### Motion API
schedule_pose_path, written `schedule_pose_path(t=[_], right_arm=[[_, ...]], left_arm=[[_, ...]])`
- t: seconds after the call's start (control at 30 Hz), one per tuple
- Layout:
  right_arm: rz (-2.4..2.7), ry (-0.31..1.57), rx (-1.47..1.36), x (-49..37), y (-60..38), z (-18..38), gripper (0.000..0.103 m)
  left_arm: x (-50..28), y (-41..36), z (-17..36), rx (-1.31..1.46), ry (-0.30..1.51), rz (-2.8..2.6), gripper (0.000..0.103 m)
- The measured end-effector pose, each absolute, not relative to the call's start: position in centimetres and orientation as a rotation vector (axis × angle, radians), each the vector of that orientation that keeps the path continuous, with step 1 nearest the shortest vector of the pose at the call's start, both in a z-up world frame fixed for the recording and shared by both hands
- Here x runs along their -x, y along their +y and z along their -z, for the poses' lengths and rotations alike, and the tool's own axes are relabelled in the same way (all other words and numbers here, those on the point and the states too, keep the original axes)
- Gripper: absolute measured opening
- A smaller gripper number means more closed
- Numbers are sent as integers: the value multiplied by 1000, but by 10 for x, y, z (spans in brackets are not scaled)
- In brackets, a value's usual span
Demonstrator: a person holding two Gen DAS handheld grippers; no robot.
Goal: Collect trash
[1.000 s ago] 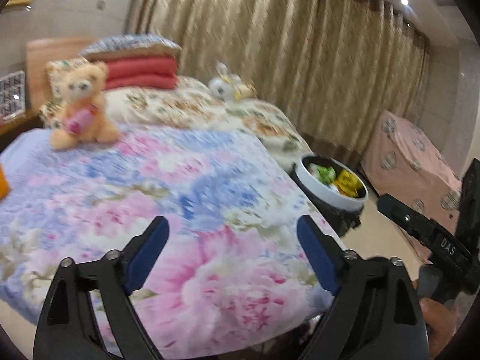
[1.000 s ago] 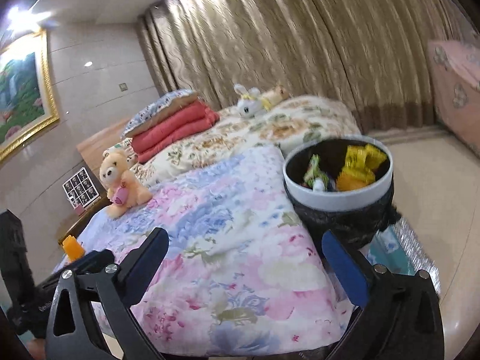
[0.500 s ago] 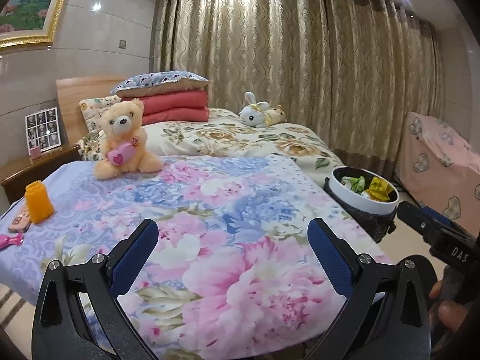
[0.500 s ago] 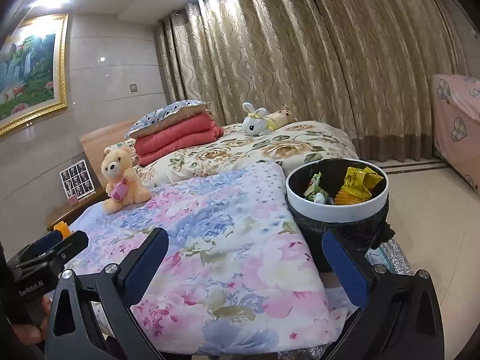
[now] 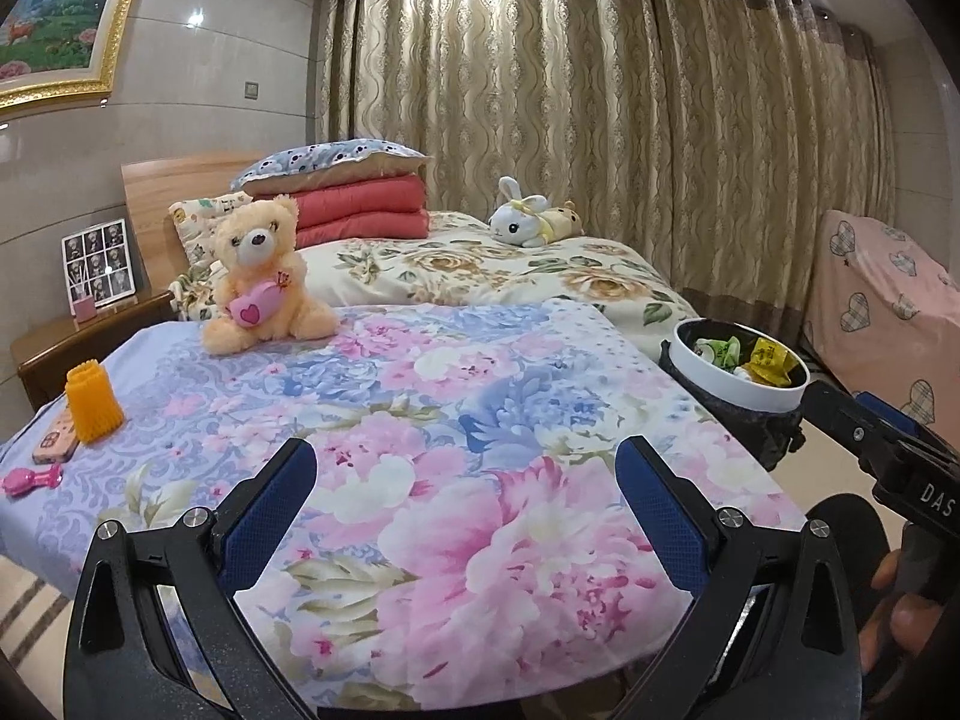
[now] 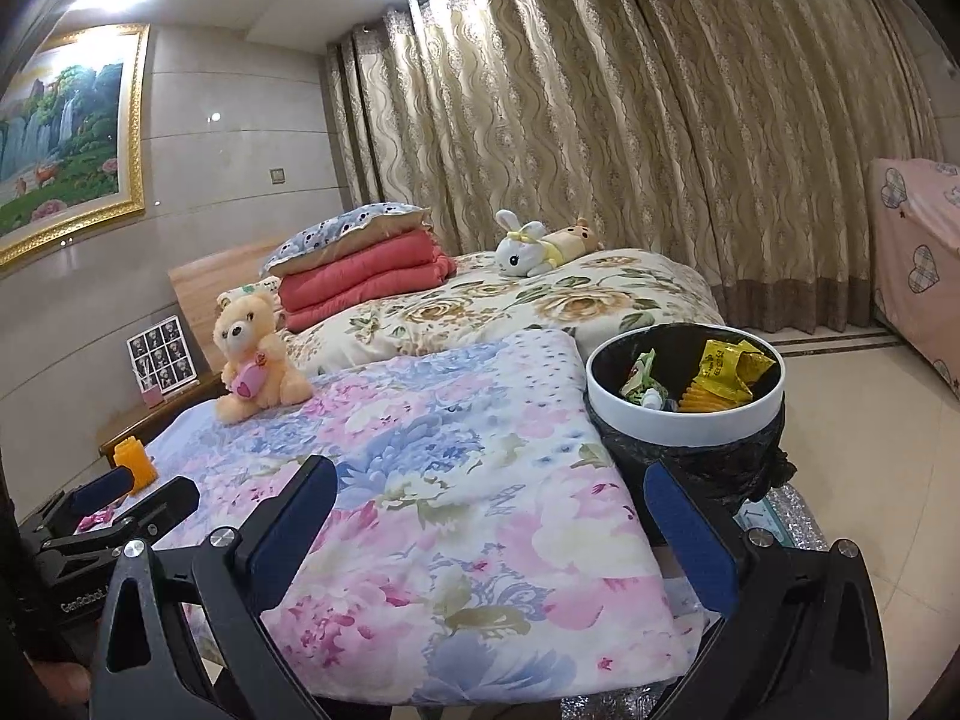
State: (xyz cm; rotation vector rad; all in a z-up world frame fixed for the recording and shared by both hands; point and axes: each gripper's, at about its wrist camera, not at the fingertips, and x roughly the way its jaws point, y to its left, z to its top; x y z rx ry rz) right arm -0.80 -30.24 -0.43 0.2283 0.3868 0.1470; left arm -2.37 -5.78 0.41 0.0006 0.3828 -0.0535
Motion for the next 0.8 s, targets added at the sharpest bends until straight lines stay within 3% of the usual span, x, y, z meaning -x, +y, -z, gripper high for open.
schedule_pose_path(t=[0.8], right_arm=[[-140, 392, -235, 8, -303, 4, 103]], left_arm=[[22, -56, -5, 5, 382, 46, 102]])
